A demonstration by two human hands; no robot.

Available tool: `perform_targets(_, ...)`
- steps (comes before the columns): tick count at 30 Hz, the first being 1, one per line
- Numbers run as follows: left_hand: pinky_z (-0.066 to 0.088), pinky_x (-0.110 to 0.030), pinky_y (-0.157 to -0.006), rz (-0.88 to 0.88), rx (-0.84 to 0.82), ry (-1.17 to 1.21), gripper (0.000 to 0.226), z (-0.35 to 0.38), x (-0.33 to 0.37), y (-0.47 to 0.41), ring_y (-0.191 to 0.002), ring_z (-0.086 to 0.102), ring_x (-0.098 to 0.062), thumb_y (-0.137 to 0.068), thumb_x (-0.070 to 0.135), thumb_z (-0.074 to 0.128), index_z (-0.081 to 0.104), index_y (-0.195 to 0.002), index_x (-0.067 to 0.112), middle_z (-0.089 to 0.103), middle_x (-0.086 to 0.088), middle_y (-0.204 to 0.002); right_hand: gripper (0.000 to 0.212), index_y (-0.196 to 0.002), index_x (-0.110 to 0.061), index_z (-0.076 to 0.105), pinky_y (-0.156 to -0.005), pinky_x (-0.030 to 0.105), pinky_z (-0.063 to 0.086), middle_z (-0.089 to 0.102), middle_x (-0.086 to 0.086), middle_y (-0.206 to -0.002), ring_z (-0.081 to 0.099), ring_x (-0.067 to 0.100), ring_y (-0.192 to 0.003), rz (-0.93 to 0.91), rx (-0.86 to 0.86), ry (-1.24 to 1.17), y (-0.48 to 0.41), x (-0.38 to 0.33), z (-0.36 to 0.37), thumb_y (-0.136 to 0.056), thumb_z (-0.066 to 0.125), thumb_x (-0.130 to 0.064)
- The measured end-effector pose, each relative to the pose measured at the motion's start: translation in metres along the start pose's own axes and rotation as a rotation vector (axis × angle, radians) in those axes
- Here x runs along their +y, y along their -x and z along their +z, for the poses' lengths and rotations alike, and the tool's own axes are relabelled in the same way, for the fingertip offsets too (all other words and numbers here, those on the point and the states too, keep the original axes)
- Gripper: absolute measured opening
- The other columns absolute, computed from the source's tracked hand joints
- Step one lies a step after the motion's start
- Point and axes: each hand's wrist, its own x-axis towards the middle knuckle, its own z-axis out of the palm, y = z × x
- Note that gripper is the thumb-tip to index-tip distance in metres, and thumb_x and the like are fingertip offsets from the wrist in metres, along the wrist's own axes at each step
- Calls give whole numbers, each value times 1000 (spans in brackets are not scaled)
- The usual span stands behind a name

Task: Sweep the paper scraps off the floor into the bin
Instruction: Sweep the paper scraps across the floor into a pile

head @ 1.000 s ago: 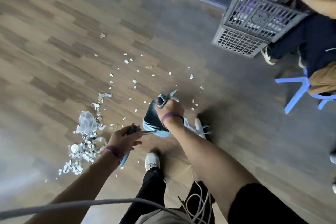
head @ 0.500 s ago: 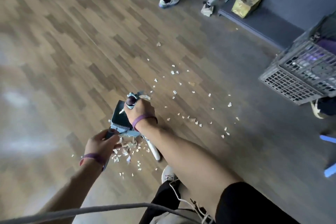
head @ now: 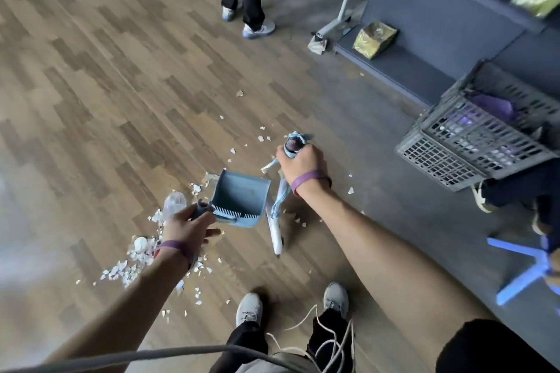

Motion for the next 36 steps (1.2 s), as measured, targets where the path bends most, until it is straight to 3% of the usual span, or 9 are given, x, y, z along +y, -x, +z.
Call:
perform_targets(6, 39, -23, -49, -10, -96, -15, 18, 123, 17, 15, -50, 68, -10, -88, 3, 55, 64, -84, 18, 67, -2, -79, 35, -93, -2, 66, -78, 35, 48, 68, 21, -102, 63, 38, -99, 40, 152, 49, -73, 83, -114, -88, 59, -35)
perform_targets(14, 38, -23, -48, -65, -163, -23, 21, 296, 38, 38, -49, 68, -12, -85, 0, 55, 64, -81, 18, 66, -1, -72, 32, -89, -1, 65, -77, 38, 48, 68, 25, -98, 62, 41, -95, 56, 199, 144, -159, 185, -244, -88, 59, -32)
perform_targets(19, 37, -24, -51, -90, -195, -34, 20, 358, 43, 41, -50, 68, -12, -85, 0, 55, 65, -82, 17, 64, 2, -68, 32, -89, 1, 65, -76, 37, 46, 67, 26, -98, 62, 42, -95, 101, 193, 222, -196, 232, -288, -90, 58, -30)
perform_targets(27, 39, -25, -52, -133, -178, -46, 18, 365, 38, 28, -53, 69, -11, -87, 2, 57, 65, -83, 19, 67, 1, -77, 39, -92, 1, 65, -76, 36, 46, 67, 24, -99, 62, 40, -96, 157, -32, 297, -222, 266, -251, -86, 63, -38)
perform_targets(31, 42, -20, -48, -143, -155, -52, 19, 337, 29, 22, -55, 69, -10, -88, 1, 57, 64, -87, 18, 68, 2, -81, 48, -93, -1, 68, -78, 35, 46, 68, 24, -102, 62, 38, -98, 123, -192, 335, -218, 248, -201, -82, 68, -48)
perform_targets(36, 42, -23, -52, -160, -95, 5, 18, 279, 13, 8, -54, 69, -9, -88, 1, 57, 63, -97, 15, 68, 2, -82, 41, -95, -8, 69, -79, 30, 44, 69, 18, -105, 62, 35, -101, 88, -341, 320, -186, 204, -122, -79, 71, -46)
